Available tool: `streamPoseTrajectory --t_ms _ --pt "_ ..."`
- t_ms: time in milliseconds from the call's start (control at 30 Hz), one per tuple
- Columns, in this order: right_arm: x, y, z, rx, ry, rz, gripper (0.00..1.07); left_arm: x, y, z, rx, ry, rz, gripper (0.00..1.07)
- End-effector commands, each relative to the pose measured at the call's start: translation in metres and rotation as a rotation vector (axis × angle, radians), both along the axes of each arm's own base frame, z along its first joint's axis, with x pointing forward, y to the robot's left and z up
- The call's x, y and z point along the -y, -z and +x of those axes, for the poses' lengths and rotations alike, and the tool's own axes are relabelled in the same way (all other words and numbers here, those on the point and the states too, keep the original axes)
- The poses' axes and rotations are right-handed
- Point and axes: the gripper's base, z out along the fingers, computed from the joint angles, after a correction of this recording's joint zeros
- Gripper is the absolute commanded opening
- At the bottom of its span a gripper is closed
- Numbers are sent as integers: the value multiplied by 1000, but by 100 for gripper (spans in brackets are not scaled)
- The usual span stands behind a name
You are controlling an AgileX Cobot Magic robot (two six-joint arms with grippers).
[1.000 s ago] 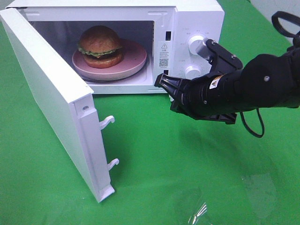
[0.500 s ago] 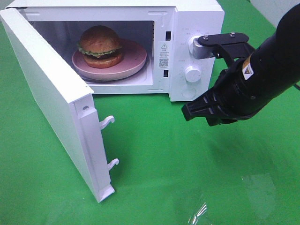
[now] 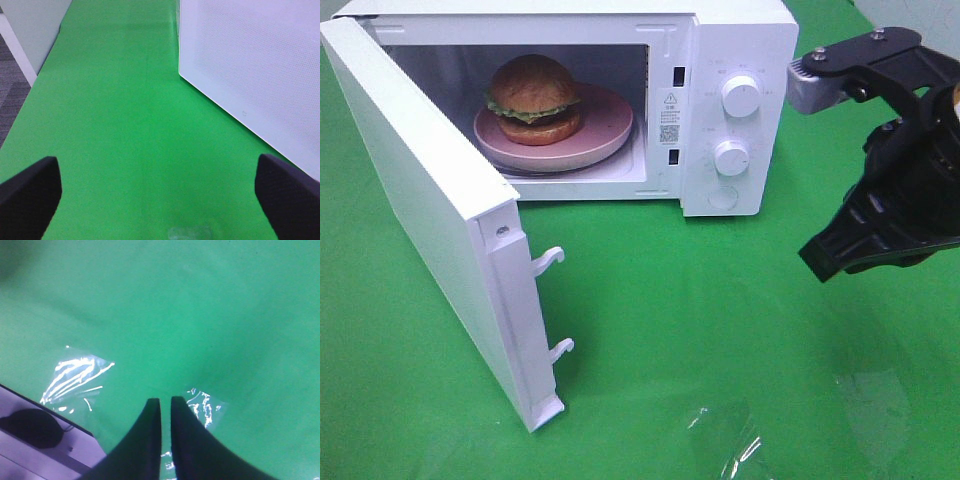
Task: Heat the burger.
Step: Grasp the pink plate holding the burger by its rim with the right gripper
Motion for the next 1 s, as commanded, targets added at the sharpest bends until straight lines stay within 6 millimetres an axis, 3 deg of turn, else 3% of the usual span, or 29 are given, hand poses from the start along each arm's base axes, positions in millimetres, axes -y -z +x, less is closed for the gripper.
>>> streamPoseTrajectory --t_ms 33,267,367,400,467,567,600,833,1000 --pt "5 -5 -4 5 -61 -35 11 0 0 -3 25 4 1 98" --pt "6 -6 -5 28 -375 -153 21 0 0 -3 25 4 1 98" --pt "3 -8 -1 104 -601 -212 35 0 0 -3 25 4 1 98" --pt "3 -8 -1 104 -601 -212 35 0 0 -3 25 4 1 98" --pt "0 -10 3 175 -754 -257 47 0 0 -3 25 4 1 98" --pt "-2 -11 5 224 -832 -287 54 0 0 -3 25 4 1 98" --pt "-4 -14 8 285 -904 -310 61 0 0 -3 25 4 1 98" --pt "-6 -19 16 406 -1032 -413 83 0 0 -3 25 4 1 98" --pt "-5 -19 20 430 -1053 -468 85 0 0 -3 25 4 1 98"
